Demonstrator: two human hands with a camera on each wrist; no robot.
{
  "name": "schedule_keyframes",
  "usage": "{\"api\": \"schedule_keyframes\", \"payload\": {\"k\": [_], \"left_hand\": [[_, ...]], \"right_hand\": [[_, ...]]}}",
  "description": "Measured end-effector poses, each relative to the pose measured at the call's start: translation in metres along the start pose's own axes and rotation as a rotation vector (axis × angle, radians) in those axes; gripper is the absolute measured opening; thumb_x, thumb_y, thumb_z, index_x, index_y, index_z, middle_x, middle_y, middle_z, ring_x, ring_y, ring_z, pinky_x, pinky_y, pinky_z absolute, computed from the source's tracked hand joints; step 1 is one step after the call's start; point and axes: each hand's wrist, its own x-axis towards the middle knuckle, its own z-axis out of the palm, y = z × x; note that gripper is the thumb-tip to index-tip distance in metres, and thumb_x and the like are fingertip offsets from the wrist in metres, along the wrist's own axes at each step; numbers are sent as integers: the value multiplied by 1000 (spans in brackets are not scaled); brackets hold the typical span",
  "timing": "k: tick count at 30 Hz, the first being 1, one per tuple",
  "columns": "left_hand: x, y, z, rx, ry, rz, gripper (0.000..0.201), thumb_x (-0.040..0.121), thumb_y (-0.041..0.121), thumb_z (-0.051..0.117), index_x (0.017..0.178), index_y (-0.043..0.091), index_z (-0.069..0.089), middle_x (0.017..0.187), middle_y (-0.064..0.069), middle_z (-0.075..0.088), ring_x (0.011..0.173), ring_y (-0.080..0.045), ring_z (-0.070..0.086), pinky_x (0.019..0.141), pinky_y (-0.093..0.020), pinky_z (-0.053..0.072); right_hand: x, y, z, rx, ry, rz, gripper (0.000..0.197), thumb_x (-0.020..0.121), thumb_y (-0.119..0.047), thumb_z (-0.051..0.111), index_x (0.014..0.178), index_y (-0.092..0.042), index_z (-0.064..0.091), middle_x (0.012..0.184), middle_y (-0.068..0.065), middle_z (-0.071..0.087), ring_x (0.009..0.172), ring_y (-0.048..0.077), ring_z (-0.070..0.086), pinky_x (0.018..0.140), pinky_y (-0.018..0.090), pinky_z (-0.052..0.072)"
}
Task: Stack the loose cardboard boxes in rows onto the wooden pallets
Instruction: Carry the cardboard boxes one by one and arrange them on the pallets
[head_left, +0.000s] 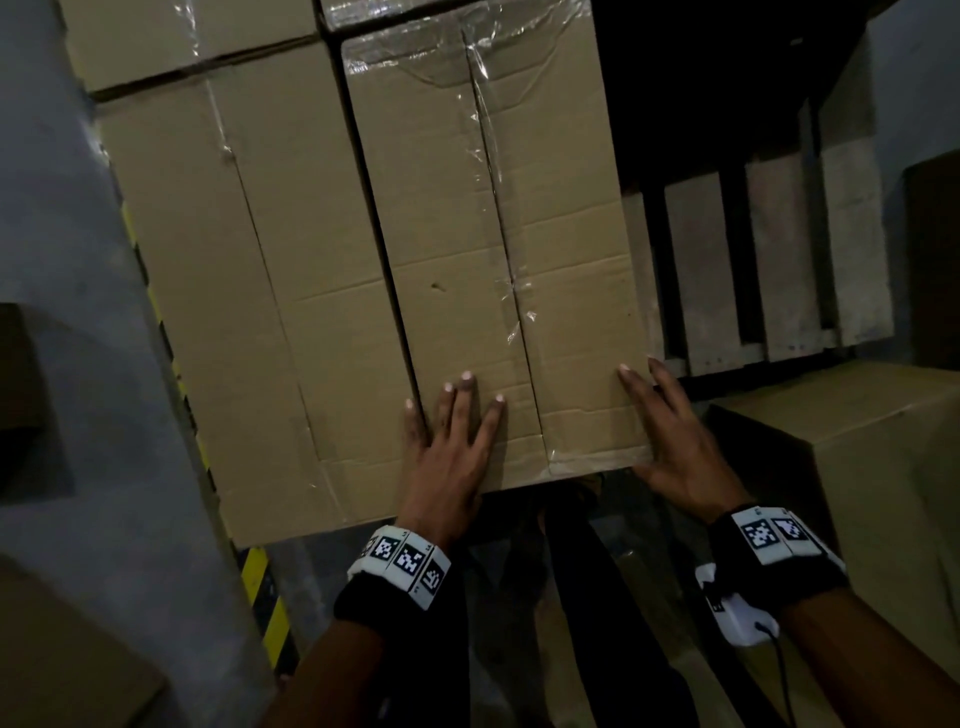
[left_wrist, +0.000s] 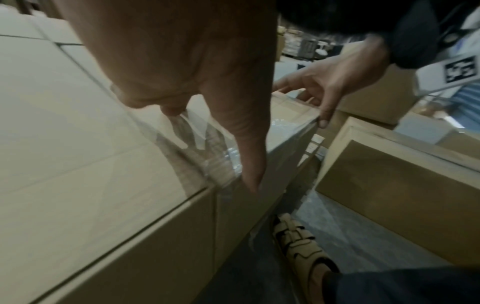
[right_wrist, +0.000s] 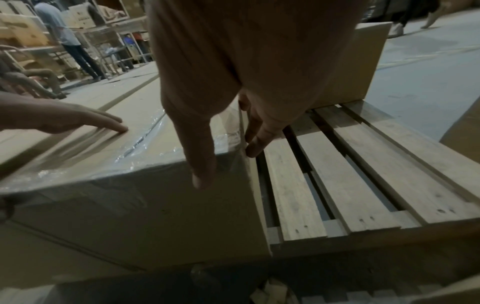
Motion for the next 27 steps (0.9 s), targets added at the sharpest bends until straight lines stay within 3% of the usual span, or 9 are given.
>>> {"api": "schedule_keyframes", "payload": {"k": [2,6,13,16,21,24,27], "left_hand": [[-2,-4,1,-21,0,13,125,71,27,78,152,24,-17,157,-18,-28,148,-37,-15,114,-66,-2],[-2,-6,1,-37,-32,42,126,71,27,78,150,24,-20,155,-17,-32,147,-38,-18,115,-65,0],[1,-1,4,-19,-30,28,125,72,31,77,151,23,-20,155,-17,-33,147,-39,-17,114,-66,0],[1,-1,6,3,9,20,126,68,31,79,153,21,-13,158,-19,-24,148,-40,-9,112,-66,-1],[1,-2,6,41,-10,35,131,68,53,77,152,22,-18,157,-19,-28,148,-39,-13,110,-70,-3],[0,1,4,9,3,19,128,68,61,74,153,23,-14,157,-18,-28,148,-38,-15,111,-70,3],[1,9,-2,-39,11,9,124,71,60,71,152,24,-17,156,-16,-32,147,-37,-16,113,-68,4]], "right_hand": [[2,-2,1,-3,-15,31,104,74,-11,80,153,-37,17,163,0,3,147,26,20,115,43,27],[5,0,3,-56,-33,92,115,71,-3,82,148,-49,10,163,-8,1,145,15,16,115,37,25],[11,5,3,-15,-69,121,120,72,-5,83,150,-54,6,163,-9,-2,149,20,17,116,37,25],[13,5,4,6,-88,139,122,72,1,80,150,-55,3,163,-4,1,149,23,18,117,44,29],[12,0,8,-4,-131,166,128,72,-2,81,149,-54,-5,161,-4,-6,148,27,17,113,35,24],[12,-3,10,0,-134,194,136,66,-4,86,148,-56,-10,160,-9,-15,149,26,9,117,43,24],[6,-7,8,15,-104,202,139,64,-3,88,148,-55,-10,159,-12,-18,149,22,6,114,39,26]]}}
